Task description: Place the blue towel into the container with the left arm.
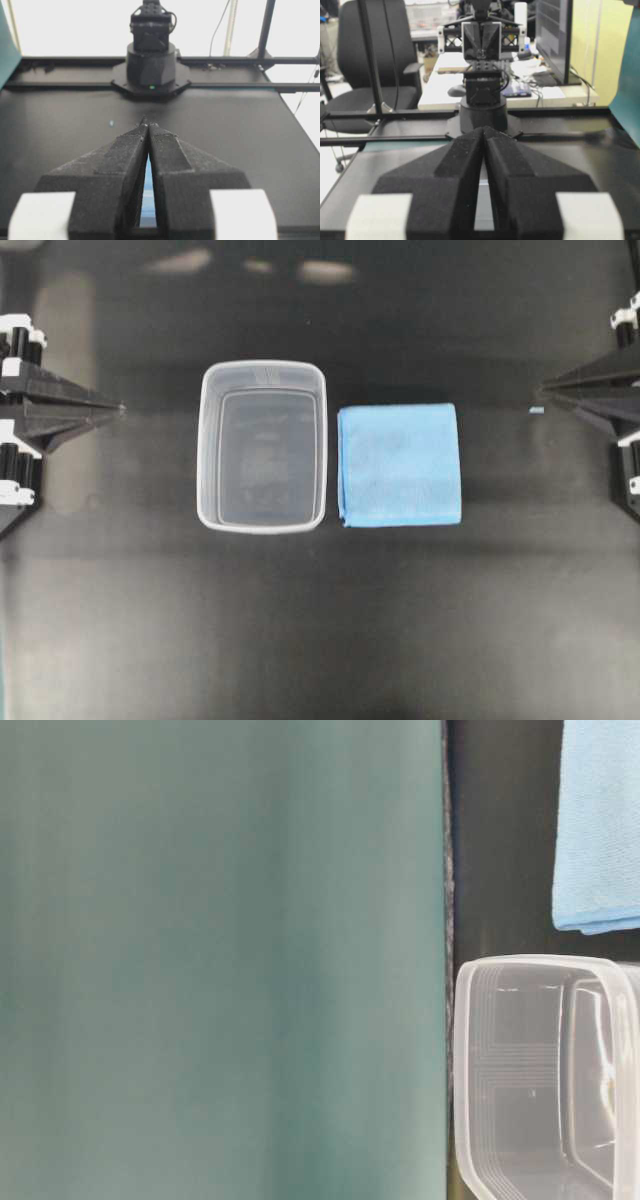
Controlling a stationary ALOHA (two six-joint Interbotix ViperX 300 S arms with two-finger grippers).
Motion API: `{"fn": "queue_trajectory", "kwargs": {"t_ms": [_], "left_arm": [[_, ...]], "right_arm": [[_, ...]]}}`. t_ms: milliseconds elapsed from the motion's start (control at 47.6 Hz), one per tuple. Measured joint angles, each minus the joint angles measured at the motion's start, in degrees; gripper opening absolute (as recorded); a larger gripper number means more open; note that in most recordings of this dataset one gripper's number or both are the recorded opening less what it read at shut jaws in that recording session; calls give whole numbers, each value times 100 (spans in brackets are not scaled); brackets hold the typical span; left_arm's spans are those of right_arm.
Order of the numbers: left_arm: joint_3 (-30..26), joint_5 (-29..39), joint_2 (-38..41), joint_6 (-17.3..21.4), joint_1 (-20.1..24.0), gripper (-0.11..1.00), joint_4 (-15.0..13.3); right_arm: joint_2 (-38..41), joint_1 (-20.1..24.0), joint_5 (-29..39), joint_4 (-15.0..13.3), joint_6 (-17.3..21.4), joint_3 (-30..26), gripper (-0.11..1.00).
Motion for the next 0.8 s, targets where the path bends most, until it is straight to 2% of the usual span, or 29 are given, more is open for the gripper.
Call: {"fn": "queue_trajectory", "kwargs": {"t_ms": [84, 189, 336, 567, 651, 798], "left_arm": [[-88, -18, -26, 18, 0, 0, 79], [-422, 79, -53, -9, -9, 0, 202], [-765, 844, 167, -35, -9, 0, 211], [-1846, 2373, 1187, 70, 62, 0, 211], [-2276, 2813, 1635, 70, 114, 0, 220], [-2971, 3463, 2373, 79, 211, 0, 220]], "right_arm": [[0, 0, -26, 9, 18, 9, 1], [-9, -9, -141, 9, 18, 0, 1], [-9, -44, -158, 26, 53, 0, 1], [0, -79, 229, 53, 290, 0, 3], [-9, -97, 360, 53, 325, 0, 15], [-35, -149, 431, 53, 325, 0, 51]]}}
